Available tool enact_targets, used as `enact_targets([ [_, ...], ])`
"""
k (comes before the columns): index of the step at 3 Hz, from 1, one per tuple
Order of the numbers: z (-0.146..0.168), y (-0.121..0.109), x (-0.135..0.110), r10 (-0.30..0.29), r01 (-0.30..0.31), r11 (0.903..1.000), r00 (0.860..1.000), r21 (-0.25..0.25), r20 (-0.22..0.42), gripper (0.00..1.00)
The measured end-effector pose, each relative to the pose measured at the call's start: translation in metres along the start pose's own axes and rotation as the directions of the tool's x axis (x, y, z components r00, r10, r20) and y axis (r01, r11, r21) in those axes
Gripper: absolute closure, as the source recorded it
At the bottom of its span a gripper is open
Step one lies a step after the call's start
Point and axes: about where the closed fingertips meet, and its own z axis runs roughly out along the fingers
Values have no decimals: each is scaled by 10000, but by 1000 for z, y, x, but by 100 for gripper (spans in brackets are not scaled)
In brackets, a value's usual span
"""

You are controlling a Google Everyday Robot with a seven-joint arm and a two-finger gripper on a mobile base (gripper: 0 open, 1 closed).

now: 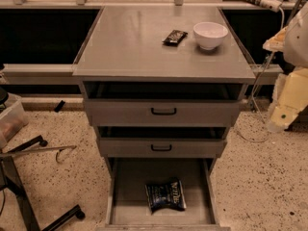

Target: Pick blue chip bag from bottom drawer and place on counter

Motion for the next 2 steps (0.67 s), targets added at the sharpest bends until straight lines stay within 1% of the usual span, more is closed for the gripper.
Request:
enact_targets([
  [1, 0, 0, 0, -1, 1, 10000, 10000, 24, 15, 0],
  [2, 27, 0, 0, -17, 16, 10000, 9996, 10, 287, 0],
])
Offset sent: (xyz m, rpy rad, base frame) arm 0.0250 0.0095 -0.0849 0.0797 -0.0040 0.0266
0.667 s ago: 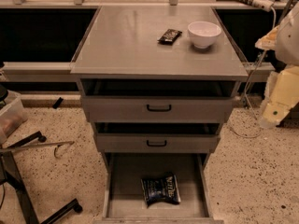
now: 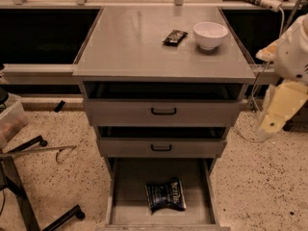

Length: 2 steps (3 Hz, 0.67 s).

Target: Pick blue chip bag from bottom drawer and place on counter

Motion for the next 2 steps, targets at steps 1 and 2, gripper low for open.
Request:
enact_targets([
  [1, 77, 5, 11, 227, -189, 9984, 9972, -527, 710, 0],
  [2, 163, 9, 14, 599, -452, 9941, 9868, -988, 1507, 0],
])
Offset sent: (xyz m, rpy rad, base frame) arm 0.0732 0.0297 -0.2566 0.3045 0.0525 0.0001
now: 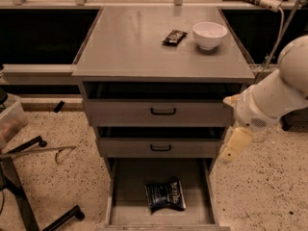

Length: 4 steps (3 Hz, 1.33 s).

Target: Pick blue chip bag from bottom drawer and place on counter

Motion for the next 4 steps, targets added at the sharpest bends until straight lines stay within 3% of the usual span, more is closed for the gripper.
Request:
enact_targets([
  [2, 7, -9, -2, 24, -29, 9996, 9999, 283, 171, 0],
  [3, 50, -1, 7, -77, 74, 9999, 9996, 103, 284, 0],
  [4, 137, 13, 30, 127, -124, 9996, 9998, -243, 136, 0],
])
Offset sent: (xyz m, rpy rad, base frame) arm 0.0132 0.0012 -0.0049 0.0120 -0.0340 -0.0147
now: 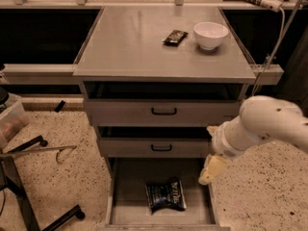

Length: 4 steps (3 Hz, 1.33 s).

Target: Pick blue chip bag from bottom drawer and place on counter

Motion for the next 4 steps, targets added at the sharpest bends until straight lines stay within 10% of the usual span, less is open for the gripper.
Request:
enact_targets([
  [1, 79, 18, 27, 318, -344, 9971, 9987, -679, -391, 0],
  [2, 79, 18, 27, 319, -345, 9971, 9987, -679, -391, 0],
  [4, 183, 32, 67, 1317, -1271, 9882, 9900, -849, 505, 0],
])
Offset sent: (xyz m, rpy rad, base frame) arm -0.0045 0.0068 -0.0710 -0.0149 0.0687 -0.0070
